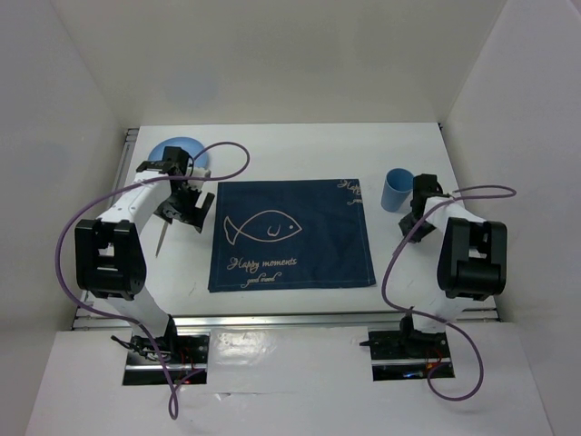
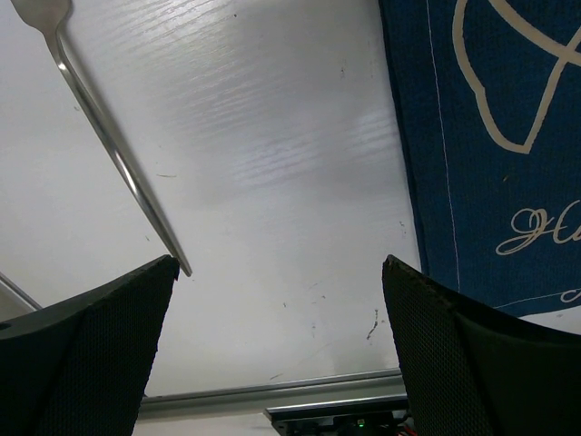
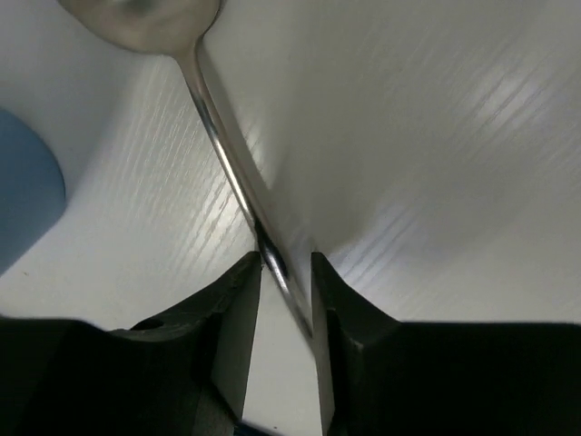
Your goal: Set the dinner table for one person
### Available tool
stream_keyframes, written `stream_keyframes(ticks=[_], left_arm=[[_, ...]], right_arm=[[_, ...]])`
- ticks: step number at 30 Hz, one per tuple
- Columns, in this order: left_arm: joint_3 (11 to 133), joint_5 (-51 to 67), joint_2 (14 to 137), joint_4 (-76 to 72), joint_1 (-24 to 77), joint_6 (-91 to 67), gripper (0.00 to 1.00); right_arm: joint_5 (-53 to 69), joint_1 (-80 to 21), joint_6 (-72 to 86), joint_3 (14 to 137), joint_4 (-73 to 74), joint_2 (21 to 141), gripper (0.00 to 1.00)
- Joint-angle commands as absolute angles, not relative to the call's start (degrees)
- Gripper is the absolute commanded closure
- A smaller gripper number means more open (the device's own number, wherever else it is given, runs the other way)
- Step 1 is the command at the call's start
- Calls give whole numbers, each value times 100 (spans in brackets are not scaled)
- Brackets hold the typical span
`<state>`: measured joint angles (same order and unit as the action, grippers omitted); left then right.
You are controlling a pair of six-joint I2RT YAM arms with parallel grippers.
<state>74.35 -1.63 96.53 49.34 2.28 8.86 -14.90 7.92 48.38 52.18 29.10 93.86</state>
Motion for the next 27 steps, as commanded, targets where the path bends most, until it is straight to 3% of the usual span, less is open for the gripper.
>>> stream_keyframes(ticks=[1,2,4,8,15,23,27], left_arm=[[7418,-176,9439,4983,158,976,0],[7418,-176,9439,4983,158,976,0],[7418,-176,9439,4983,158,976,0],[7471,-176,9387,5036,105,1028,0],[7471,-176,9387,5036,105,1028,0],[7690,-123,9448,5141,105,976,0],[7743,-123,9448,5142,105,976,0]], right_arm=[[-1679,932,4975,5150,2725,9729,65],[-1731,1010,5053,5081,2777,9790,82],[-1871,1081,5159,5019,2839,9791,100],[-2187,1134,5212,4948,2970,9528,100],[-2549,1134,3713,5168,2515,7729,100],[-2610,1134,2593,6010,2461,7076,100],[-1719,1134,2172,6458,2233,6891,100]])
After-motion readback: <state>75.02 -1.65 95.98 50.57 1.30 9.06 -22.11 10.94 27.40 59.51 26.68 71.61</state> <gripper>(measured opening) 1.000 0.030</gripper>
